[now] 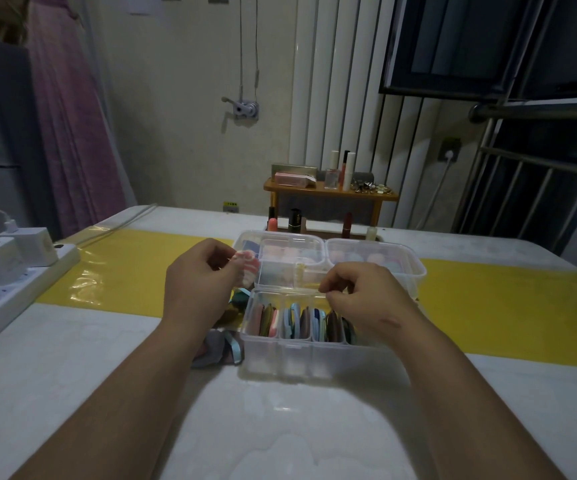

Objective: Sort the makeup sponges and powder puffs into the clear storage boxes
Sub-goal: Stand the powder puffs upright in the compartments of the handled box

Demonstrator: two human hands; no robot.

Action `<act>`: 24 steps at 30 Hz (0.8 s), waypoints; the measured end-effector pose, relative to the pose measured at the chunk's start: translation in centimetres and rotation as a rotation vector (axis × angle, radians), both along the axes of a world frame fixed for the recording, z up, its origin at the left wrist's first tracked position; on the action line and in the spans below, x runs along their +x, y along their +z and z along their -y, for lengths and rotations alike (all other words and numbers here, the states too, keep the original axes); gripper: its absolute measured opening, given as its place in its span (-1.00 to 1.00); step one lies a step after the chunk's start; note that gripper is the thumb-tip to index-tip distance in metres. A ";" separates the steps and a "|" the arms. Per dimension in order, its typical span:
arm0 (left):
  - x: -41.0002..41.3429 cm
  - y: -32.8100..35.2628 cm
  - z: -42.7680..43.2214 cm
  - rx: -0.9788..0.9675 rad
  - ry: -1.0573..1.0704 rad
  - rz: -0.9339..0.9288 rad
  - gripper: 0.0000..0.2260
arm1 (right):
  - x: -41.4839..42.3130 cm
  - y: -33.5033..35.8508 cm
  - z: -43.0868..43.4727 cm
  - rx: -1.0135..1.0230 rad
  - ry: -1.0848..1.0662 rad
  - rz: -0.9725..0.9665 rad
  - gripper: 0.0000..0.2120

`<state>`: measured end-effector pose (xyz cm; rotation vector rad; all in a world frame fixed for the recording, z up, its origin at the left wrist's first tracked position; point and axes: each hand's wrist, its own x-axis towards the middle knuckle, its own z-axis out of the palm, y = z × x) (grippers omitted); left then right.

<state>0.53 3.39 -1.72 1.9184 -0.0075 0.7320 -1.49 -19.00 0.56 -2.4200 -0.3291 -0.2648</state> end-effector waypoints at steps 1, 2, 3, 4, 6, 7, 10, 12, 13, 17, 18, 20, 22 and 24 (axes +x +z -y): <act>-0.1 0.0 0.2 0.007 -0.018 0.008 -0.91 | -0.1 0.0 0.0 0.005 0.004 -0.002 -0.78; -0.2 0.0 0.3 0.010 -0.038 0.009 -0.92 | -0.1 0.0 0.0 0.012 0.007 -0.005 -0.78; -0.2 0.0 0.5 0.009 -0.057 0.007 -0.93 | -0.2 0.0 -0.1 0.019 0.010 -0.008 -0.78; -0.2 0.1 0.6 0.006 -0.073 0.003 -0.92 | -0.2 0.0 -0.1 0.028 0.014 -0.009 -0.79; -0.2 0.1 0.7 -0.028 -0.102 -0.002 -0.93 | -0.3 0.1 -0.2 0.046 0.022 -0.010 -0.81; -0.3 0.1 0.8 -0.058 -0.117 -0.007 -0.94 | -0.3 0.1 -0.2 0.051 0.028 -0.011 -0.82; -0.5 0.3 1.1 -0.127 -0.168 -0.014 -0.98 | -0.4 0.1 -0.3 0.065 0.051 -0.012 -0.84; -0.7 0.3 1.2 -0.156 -0.210 -0.012 -0.95 | -0.4 0.1 -0.4 0.090 0.065 -0.013 -0.84; -0.8 0.3 1.3 -0.165 -0.230 -0.012 -0.92 | -0.4 0.0 -0.5 0.105 0.071 -0.016 -0.83; -0.8 0.4 1.6 -0.156 -0.275 -0.018 -0.86 | -0.5 0.1 -0.6 0.142 0.100 -0.043 -0.78; -0.8 0.4 1.7 -0.157 -0.279 -0.020 -0.87 | -0.5 0.2 -0.6 0.150 0.105 -0.045 -0.76; -0.8 0.4 1.8 -0.151 -0.287 -0.024 -0.88 | -0.7 0.3 -0.7 0.162 0.111 -0.040 -0.73; -0.9 0.3 1.9 -0.135 -0.297 -0.024 -0.91 | -0.6 0.2 -0.8 0.168 0.116 -0.035 -0.70; -1.0 0.4 2.0 -0.124 -0.315 -0.023 -0.90 | -0.7 0.1 -0.8 0.165 0.122 -0.036 -0.68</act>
